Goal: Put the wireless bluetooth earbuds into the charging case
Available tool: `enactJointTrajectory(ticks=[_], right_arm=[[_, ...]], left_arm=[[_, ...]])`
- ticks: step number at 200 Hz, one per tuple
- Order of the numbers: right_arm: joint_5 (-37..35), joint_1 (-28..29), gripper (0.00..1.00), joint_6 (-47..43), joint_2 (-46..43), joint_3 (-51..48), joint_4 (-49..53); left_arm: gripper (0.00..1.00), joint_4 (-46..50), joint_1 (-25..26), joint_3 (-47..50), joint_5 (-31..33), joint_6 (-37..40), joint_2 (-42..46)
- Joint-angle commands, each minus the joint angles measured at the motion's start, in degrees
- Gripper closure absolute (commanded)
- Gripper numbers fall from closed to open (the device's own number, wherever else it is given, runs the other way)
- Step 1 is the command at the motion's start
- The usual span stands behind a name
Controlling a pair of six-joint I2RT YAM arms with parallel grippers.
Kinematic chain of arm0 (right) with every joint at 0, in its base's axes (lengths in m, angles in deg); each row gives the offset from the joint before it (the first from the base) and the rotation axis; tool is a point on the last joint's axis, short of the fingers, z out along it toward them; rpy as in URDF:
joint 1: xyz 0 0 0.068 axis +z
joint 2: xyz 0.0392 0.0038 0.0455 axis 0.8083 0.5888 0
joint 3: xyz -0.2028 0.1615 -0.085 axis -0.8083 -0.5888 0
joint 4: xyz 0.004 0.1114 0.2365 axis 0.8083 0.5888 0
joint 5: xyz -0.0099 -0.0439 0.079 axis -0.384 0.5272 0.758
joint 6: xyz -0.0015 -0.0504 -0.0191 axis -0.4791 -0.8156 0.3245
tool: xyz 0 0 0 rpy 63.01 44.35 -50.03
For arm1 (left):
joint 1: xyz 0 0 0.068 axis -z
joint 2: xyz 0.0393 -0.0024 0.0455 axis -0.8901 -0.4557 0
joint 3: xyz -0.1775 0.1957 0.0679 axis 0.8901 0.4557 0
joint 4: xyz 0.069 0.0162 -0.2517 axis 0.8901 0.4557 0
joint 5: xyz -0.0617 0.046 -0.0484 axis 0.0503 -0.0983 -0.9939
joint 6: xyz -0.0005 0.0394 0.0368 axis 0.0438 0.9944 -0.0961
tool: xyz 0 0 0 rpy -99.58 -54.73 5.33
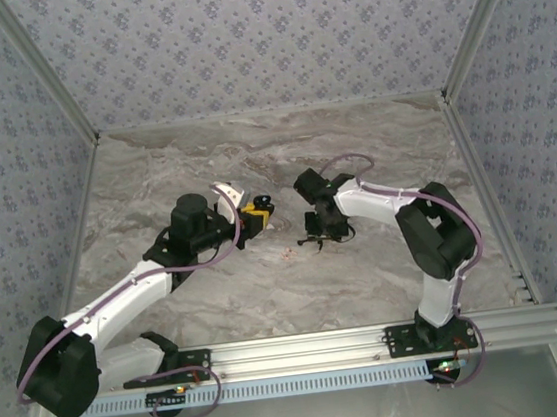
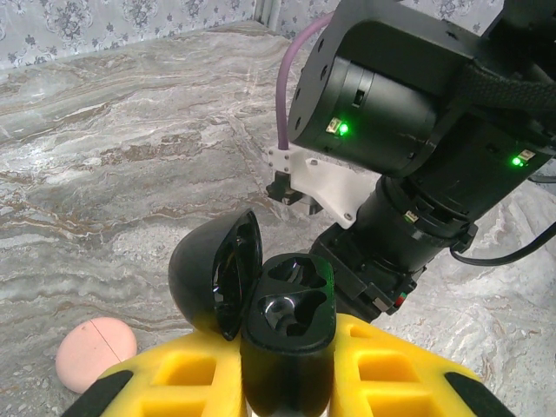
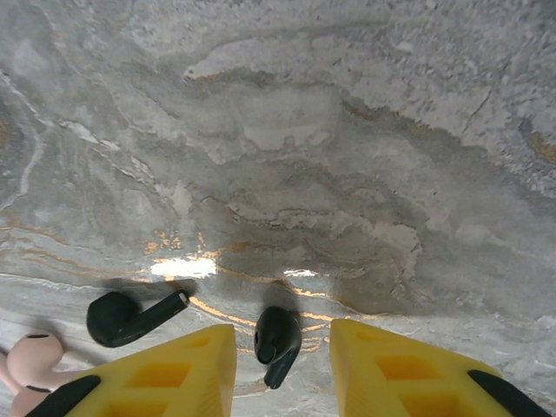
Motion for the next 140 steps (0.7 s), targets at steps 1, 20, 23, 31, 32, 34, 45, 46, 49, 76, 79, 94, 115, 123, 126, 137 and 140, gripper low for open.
enactJointTrajectory(ticks=[1, 20, 23, 31, 32, 34, 45, 46, 49, 76, 79, 94, 115, 123, 126, 137, 140], right_arm=[[-1.2, 0.6, 0.66, 1.3, 1.7, 3.1, 2.3], [-1.1, 0.8, 0.66, 1.3, 2.4, 3.4, 2.5], [-1.1, 0.8, 0.66, 1.3, 2.4, 3.5, 2.5], [-1.0, 0.9, 0.66, 1.3, 2.7, 3.6, 2.5], [-1.0, 0.9, 0.67, 1.3, 2.8, 3.6, 2.5], [-1.0, 0.9, 0.67, 1.4, 2.9, 3.6, 2.5], [-1.0, 1.0, 0.68, 1.2, 3.2, 3.7, 2.5], [-0.9, 1.0, 0.68, 1.2, 3.2, 3.7, 2.5], [-1.0, 1.1, 0.68, 1.3, 3.3, 3.8, 2.5], [-1.4, 1.3, 0.68, 1.2, 4.0, 4.1, 2.9], [-1.5, 1.3, 0.68, 1.2, 4.0, 4.1, 3.0], [-1.8, 1.4, 0.68, 1.3, 4.3, 4.3, 3.2], [-2.0, 1.6, 0.69, 1.1, 4.6, 4.4, 3.4], [-2.0, 1.6, 0.69, 1.0, 4.9, 4.5, 3.7], [-2.1, 1.7, 0.7, 0.9, 4.9, 4.6, 3.7], [-2.3, 1.7, 0.72, 0.6, 5.3, 4.8, 4.0], [-2.4, 1.7, 0.73, 0.5, 5.5, 4.8, 3.9]], left_arm=[[0.79, -1.1, 0.2, -1.2, -0.2, 0.9, 1.5], [0.79, -1.2, 0.2, -0.9, -0.1, 0.9, 1.5], [0.79, -1.1, 0.2, -0.9, -0.1, 0.9, 1.5], [0.79, -1.2, 0.2, -0.9, -0.1, 0.9, 1.5], [0.79, -1.3, 0.2, -0.8, -0.1, 0.9, 1.5], [0.79, -1.2, 0.2, -0.9, -0.1, 0.9, 1.5], [0.79, -1.3, 0.2, -0.8, -0.1, 0.9, 1.4], [0.79, -1.3, 0.2, -0.9, -0.1, 0.9, 1.4], [0.79, -1.3, 0.2, -0.9, -0.1, 0.9, 1.4], [0.79, -1.3, 0.2, -0.8, -0.1, 0.9, 1.4], [0.79, -1.3, 0.2, -0.8, -0.1, 0.9, 1.4], [0.79, -1.3, 0.2, -0.8, 0.0, 1.0, 1.4], [0.79, -1.5, 0.2, -0.8, -0.1, 0.9, 1.1], [0.79, -1.5, 0.2, -0.8, -0.1, 0.9, 1.1], [0.79, -1.5, 0.2, -0.8, -0.1, 0.9, 1.1], [0.79, -1.5, 0.3, -0.8, -0.1, 0.9, 1.1], [0.79, -1.5, 0.2, -0.8, -0.1, 0.9, 1.1]])
